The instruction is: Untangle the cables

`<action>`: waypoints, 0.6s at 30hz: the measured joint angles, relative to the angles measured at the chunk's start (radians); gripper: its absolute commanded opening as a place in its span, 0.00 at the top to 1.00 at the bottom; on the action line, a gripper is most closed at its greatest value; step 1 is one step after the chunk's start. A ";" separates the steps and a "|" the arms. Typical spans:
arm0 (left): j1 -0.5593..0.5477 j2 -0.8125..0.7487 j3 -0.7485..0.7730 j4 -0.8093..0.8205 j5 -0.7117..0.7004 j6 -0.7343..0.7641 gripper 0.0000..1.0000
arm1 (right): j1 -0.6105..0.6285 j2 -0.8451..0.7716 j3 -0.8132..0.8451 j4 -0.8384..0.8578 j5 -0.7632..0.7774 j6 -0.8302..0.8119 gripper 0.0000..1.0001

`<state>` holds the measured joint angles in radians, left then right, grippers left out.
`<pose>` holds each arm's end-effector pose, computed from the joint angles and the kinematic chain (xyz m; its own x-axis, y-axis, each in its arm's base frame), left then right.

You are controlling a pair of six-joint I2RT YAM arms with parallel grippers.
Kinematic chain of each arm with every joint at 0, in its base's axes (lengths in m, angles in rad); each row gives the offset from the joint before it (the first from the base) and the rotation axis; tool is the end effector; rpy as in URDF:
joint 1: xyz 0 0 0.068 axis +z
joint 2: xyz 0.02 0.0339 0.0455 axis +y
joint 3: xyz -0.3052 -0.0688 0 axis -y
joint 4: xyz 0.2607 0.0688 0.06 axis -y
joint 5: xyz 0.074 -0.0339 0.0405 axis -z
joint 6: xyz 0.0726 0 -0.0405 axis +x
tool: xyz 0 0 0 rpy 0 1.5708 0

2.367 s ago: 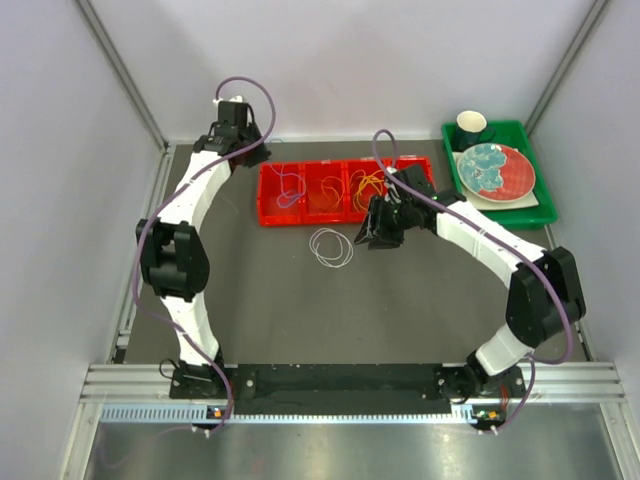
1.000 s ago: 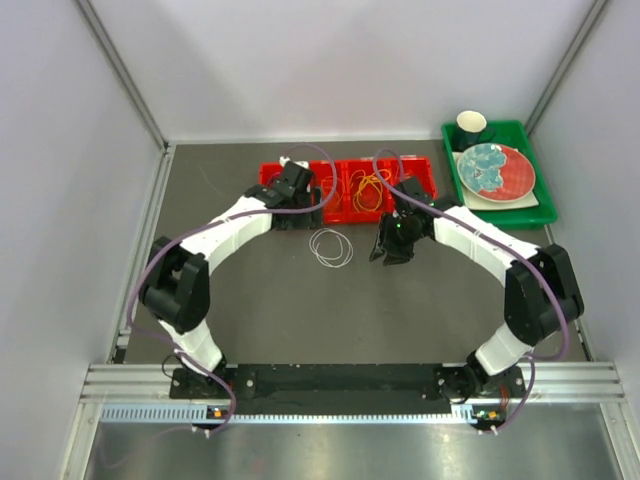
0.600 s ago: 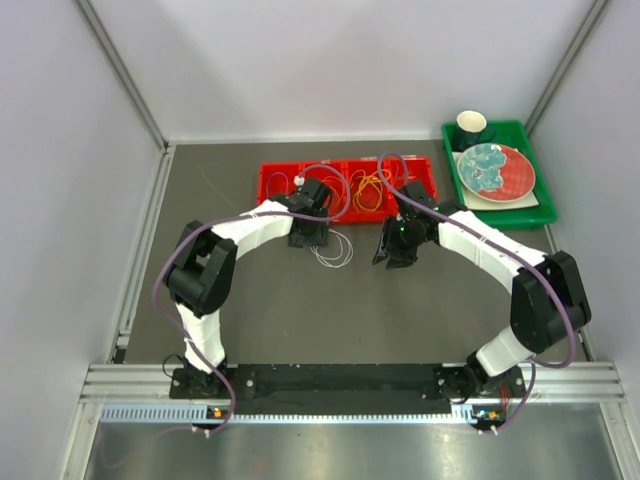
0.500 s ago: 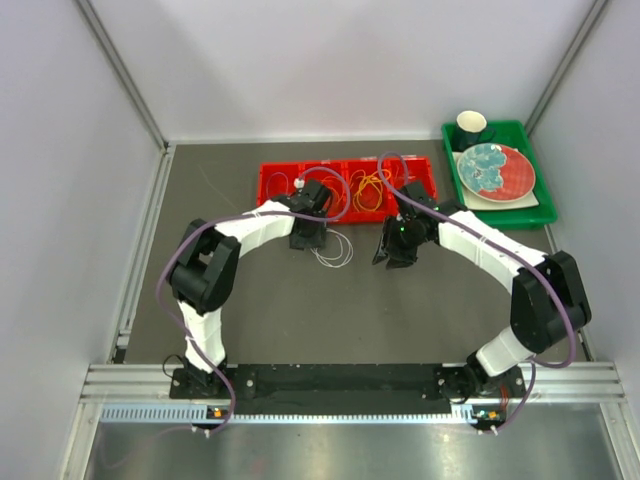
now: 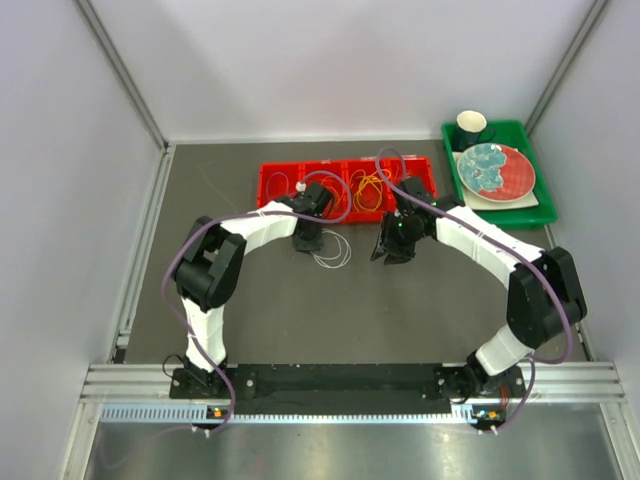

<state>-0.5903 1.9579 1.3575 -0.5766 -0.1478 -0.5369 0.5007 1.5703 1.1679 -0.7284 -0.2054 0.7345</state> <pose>0.3716 -0.2361 0.1637 -0.9168 0.0053 -0.3993 0.0403 0.9960 -0.0794 0.2956 0.1786 0.2406 -0.9551 0.2253 -0.1924 0.1266 0.8975 0.4224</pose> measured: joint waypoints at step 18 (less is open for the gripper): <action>-0.010 0.010 0.182 -0.166 -0.084 0.013 1.00 | 0.001 0.017 0.000 0.008 -0.020 0.002 0.64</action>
<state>-0.6003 1.9678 1.5391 -0.7429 -0.2317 -0.5236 0.5018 1.5871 1.1679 -0.7200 -0.2253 0.7364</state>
